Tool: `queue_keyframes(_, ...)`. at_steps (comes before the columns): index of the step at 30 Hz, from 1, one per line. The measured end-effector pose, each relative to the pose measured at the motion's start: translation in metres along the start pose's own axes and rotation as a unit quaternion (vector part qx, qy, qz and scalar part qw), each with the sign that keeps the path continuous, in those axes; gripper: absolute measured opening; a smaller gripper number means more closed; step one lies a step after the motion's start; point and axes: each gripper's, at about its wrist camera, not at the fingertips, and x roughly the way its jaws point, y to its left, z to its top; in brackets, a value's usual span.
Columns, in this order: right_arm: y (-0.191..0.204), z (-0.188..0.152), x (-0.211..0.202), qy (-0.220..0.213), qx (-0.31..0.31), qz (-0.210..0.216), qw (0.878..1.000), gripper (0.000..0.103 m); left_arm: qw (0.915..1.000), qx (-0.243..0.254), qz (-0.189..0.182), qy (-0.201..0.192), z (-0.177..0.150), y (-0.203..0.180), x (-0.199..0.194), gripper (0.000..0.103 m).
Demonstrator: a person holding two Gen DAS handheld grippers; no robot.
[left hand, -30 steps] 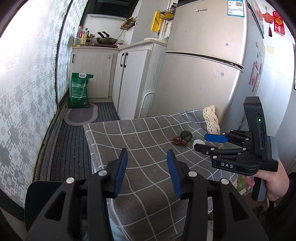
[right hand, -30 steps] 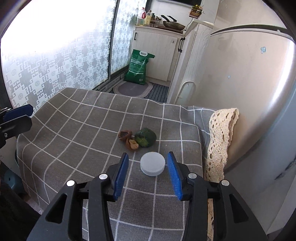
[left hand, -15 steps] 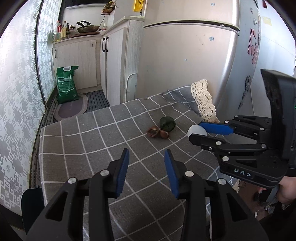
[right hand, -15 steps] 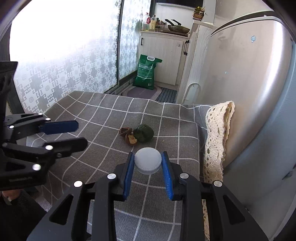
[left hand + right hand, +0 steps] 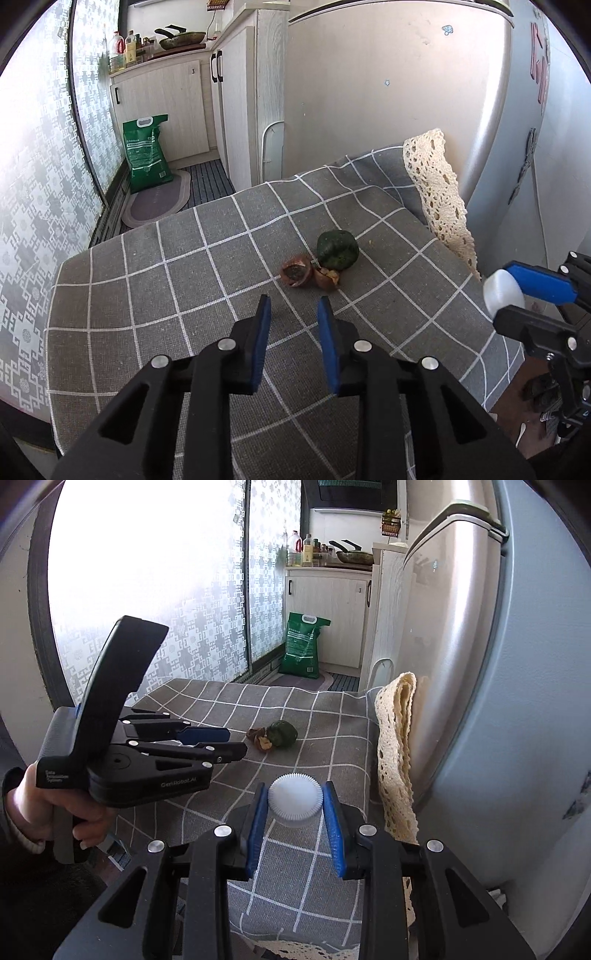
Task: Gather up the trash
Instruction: 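Grasp the white bottle cap with the right tool while the left tool grasps the brown nut shell, then carry the cap and nut shell with both tools over the teal bin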
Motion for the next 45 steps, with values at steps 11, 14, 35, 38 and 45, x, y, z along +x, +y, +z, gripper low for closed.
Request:
queue_keyframes(11,-0.005,-0.014,0.001,0.012,0.004,0.007,1.000,0.030,0.9999,-0.010,-0.001,0.006,0.014,-0.004,0.012,0.031)
queue_keyframes(14,-0.003,-0.013,0.001,0.014,0.003,0.008,1.000,0.030,0.9998,-0.016,-0.007,0.008,0.017,-0.005,0.014,0.032)
queue_keyframes(35,0.029,0.004,0.029,0.041,-0.015,0.013,0.999,0.030,0.9963,-0.080,-0.029,-0.017,0.003,0.032,-0.017,0.022)
queue_keyframes(38,0.042,0.011,0.037,0.045,-0.025,0.019,0.999,0.030,0.9956,-0.085,-0.025,-0.028,0.000,0.046,-0.028,0.022)
queue_keyframes(45,0.079,0.031,0.049,0.045,-0.054,0.032,0.997,0.030,0.9917,-0.108,-0.001,-0.070,-0.011,0.088,-0.061,0.022)
